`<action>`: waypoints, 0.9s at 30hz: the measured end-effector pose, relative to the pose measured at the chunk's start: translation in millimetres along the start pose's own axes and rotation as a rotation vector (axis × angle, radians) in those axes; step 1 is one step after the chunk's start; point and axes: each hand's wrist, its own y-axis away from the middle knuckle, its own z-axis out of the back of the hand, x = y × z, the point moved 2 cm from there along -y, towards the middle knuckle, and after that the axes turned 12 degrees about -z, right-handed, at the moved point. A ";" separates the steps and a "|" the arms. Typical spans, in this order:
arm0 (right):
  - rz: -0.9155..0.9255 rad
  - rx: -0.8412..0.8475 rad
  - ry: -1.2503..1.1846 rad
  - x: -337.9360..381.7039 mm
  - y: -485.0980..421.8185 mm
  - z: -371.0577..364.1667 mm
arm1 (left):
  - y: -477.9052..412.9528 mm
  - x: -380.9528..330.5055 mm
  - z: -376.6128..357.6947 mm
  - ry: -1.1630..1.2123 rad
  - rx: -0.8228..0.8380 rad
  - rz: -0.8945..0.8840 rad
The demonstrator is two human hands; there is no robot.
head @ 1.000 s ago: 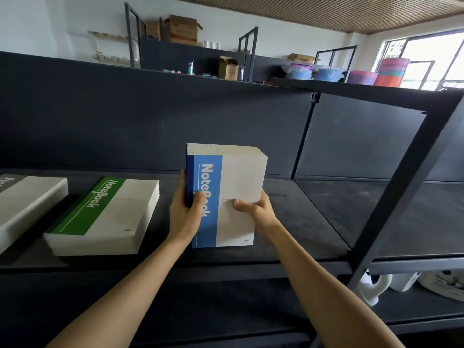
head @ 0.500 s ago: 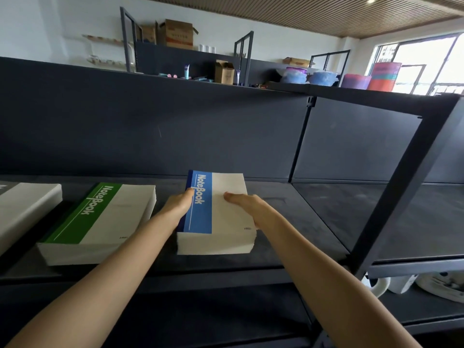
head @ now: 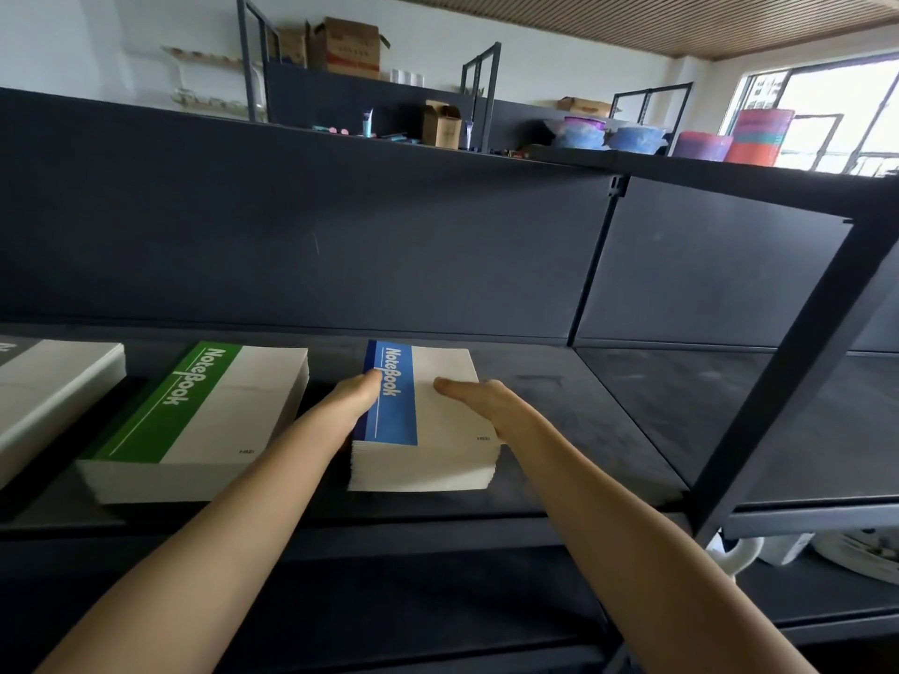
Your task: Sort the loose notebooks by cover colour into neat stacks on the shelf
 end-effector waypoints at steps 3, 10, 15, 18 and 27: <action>-0.007 -0.011 0.017 0.6 -1.7 1.2 | -2.0 0.5 -0.1 -0.004 0.013 0.002; 0.013 -0.024 0.075 3.9 -3.7 4.3 | -4.3 5.4 -4.3 0.049 0.031 -0.015; 0.018 -0.025 0.100 2.2 -4.7 3.3 | -6.2 7.7 -5.7 0.011 0.045 -0.045; 0.066 -0.067 0.155 5.0 -6.6 3.4 | -7.8 9.2 -7.0 -0.039 0.035 -0.041; 0.009 -0.117 0.090 2.1 -10.6 7.0 | -7.6 9.1 -9.2 -0.079 0.011 -0.058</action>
